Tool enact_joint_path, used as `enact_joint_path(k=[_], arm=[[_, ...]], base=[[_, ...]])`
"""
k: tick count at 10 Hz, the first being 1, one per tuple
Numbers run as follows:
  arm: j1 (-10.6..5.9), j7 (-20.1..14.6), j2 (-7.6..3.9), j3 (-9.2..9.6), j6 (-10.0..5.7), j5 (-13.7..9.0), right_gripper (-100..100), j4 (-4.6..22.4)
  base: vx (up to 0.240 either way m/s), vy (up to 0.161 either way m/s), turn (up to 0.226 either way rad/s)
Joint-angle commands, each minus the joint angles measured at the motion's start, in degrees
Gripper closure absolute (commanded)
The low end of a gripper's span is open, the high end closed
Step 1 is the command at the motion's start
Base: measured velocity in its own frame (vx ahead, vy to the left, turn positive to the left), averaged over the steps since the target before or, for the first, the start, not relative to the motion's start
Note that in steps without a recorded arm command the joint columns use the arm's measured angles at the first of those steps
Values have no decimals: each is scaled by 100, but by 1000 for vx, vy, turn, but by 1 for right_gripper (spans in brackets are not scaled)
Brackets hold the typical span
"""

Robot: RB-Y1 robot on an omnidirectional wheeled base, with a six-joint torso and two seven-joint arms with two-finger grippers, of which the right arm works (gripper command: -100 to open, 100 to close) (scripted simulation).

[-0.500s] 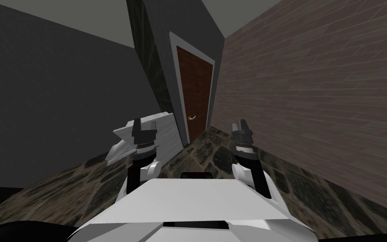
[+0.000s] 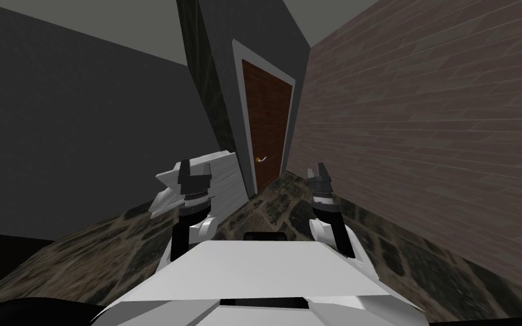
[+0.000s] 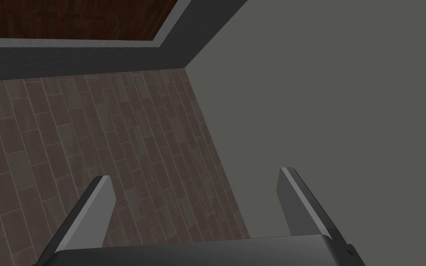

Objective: Pull the door open

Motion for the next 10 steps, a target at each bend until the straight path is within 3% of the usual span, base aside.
enact_joint_path(k=[1,3,4,10], arm=[[-88,-46,-76,-1,-53,-32,-100,232],[-216,-89,-155,31,-120,-57,-100,525],[-216,-89,-155,31,-120,-57,-100,547],[-612,-222,-389,128,-328,-133,-100,1523]], base=[[66,-16,99],[80,-18,105],[49,-14,44],[64,-21,106]])
